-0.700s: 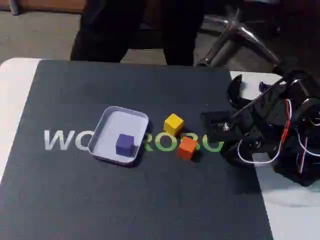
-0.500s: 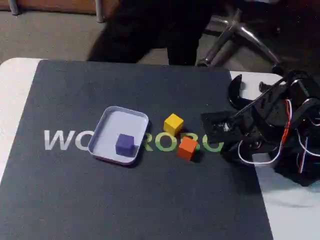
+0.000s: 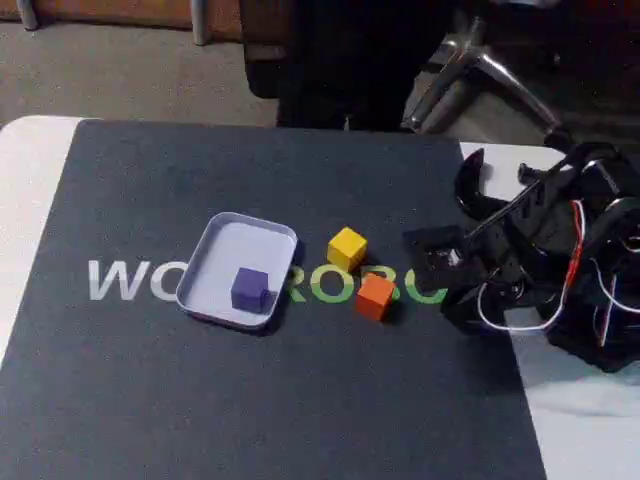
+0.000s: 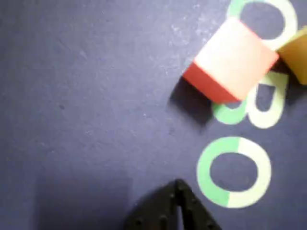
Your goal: Move blocks one by one until all three blocks are in the tray.
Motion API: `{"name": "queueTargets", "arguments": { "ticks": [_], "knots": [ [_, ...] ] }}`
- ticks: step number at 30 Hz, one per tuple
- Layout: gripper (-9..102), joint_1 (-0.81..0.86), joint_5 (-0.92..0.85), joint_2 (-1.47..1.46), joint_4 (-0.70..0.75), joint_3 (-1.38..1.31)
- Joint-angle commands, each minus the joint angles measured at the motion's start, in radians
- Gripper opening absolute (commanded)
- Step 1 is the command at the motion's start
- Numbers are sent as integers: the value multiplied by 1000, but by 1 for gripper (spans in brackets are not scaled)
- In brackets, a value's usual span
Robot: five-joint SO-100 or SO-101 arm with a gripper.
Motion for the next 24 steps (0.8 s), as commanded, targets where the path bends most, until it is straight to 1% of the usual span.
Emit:
{"name": "queueTargets", "arguments": {
  "ticks": [1,14,18,21,24],
  "knots": [
    [-7,3,-6,3,9,-8],
    [-8,34,-26,3,-2,-8],
    [-8,135,-114,2,-64,-8],
    [-8,175,-118,2,-138,-12],
    [-8,195,-118,2,-149,-52]
  ]
}}
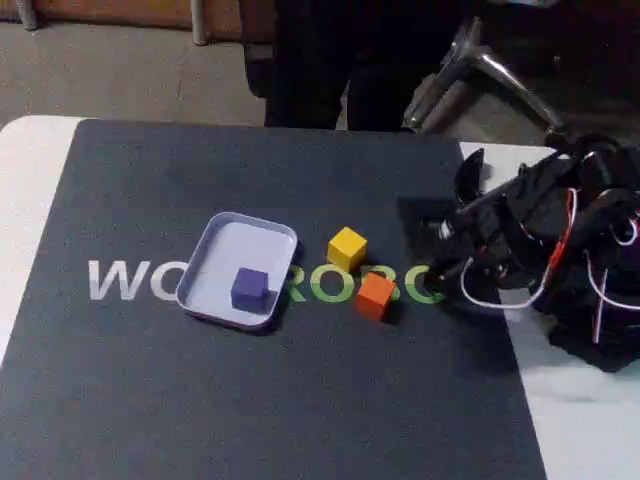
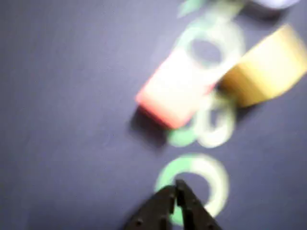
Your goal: Move blocks one by one until all three blocks are in the tray.
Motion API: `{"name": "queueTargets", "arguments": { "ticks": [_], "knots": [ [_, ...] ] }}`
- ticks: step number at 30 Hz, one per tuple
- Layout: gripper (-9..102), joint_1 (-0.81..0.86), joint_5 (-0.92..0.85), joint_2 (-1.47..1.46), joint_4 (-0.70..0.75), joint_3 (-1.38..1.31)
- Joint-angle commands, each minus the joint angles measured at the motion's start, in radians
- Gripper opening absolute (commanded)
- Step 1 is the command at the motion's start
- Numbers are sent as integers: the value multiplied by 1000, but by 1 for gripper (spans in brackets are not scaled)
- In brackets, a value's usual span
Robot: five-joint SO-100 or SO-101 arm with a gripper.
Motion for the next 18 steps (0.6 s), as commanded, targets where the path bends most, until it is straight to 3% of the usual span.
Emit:
{"name": "queueTargets", "arguments": {
  "ticks": [1,12,18],
  "knots": [
    [-8,20,-3,2,-14,-77],
    [-8,-91,129,-9,135,-331],
    [-8,-138,147,-270,244,-552]
  ]
}}
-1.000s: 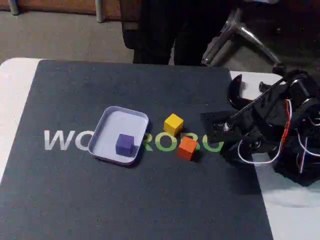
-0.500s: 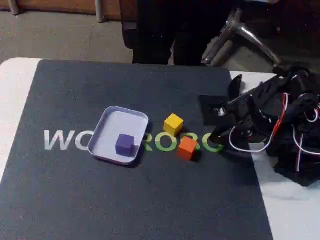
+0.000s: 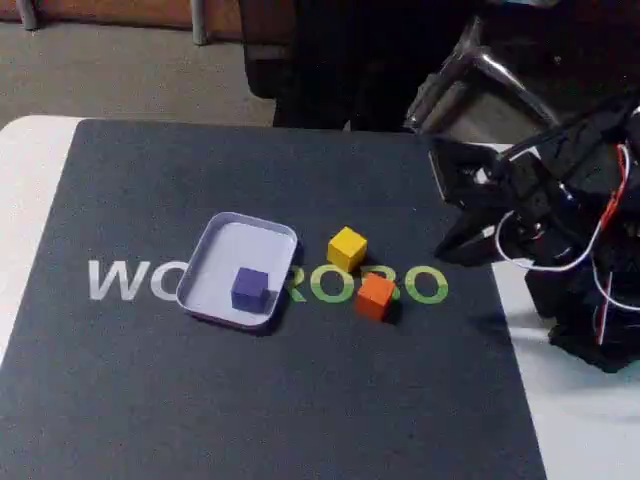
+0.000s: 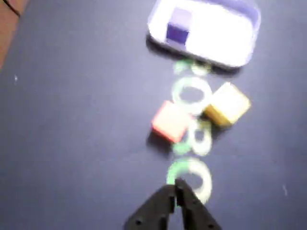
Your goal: Move blocks one by one until all three blocks are in the tray.
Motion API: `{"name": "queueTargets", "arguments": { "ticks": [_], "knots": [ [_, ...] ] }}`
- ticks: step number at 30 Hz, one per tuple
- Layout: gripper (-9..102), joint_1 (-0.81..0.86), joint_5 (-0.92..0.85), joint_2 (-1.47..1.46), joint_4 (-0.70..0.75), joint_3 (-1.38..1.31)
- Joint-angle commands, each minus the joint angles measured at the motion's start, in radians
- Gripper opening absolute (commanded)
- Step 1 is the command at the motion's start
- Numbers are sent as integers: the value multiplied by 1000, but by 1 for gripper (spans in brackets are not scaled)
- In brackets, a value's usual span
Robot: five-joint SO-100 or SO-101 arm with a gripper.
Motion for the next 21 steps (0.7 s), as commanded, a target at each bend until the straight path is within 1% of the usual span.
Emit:
{"name": "queueTargets", "arguments": {
  "ticks": [1,5,12,16,21],
  "knots": [
    [-8,-37,29,-158,58,-179],
    [-8,-64,87,-302,81,-291],
    [-6,-130,207,-604,64,-377],
    [-4,-133,255,-699,5,-377],
    [-3,-109,362,-776,-101,-382]
  ]
}}
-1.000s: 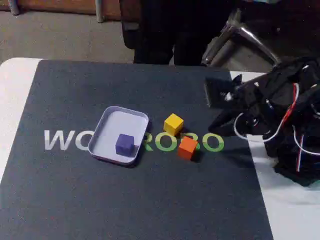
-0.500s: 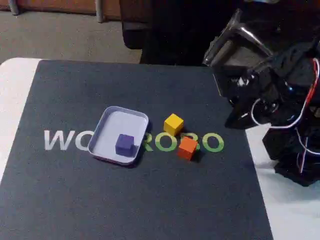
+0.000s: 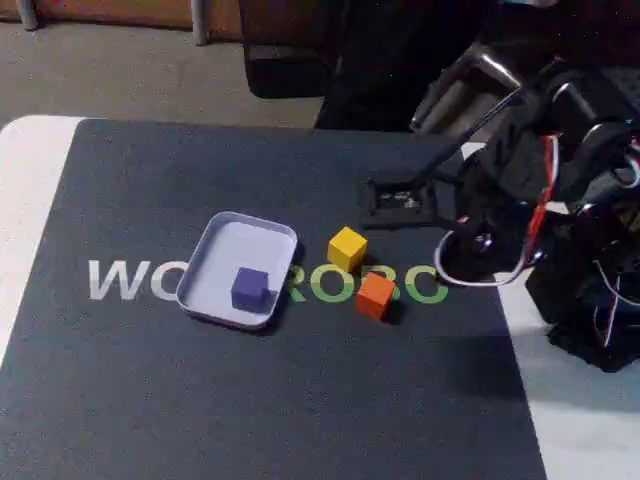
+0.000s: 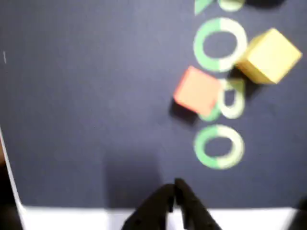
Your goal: Move blocks one by one until all three blocks are in the tray.
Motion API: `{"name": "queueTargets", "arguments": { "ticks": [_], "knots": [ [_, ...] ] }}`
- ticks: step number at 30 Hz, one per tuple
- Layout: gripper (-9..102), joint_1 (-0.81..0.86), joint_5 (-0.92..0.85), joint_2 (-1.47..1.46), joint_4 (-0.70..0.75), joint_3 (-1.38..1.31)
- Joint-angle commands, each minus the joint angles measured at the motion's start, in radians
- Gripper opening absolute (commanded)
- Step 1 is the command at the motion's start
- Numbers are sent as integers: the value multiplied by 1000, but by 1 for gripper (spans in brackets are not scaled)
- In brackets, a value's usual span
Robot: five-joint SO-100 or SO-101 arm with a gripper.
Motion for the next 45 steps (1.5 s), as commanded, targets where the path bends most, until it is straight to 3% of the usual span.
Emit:
{"name": "queueTargets", "arguments": {
  "ticks": [1,11,26,45],
  "knots": [
    [-3,34,48,-34,-51,-48],
    [-2,126,72,-31,-75,-31],
    [6,172,37,-322,-276,-40],
    [17,232,3,-373,-328,-43]
  ]
}}
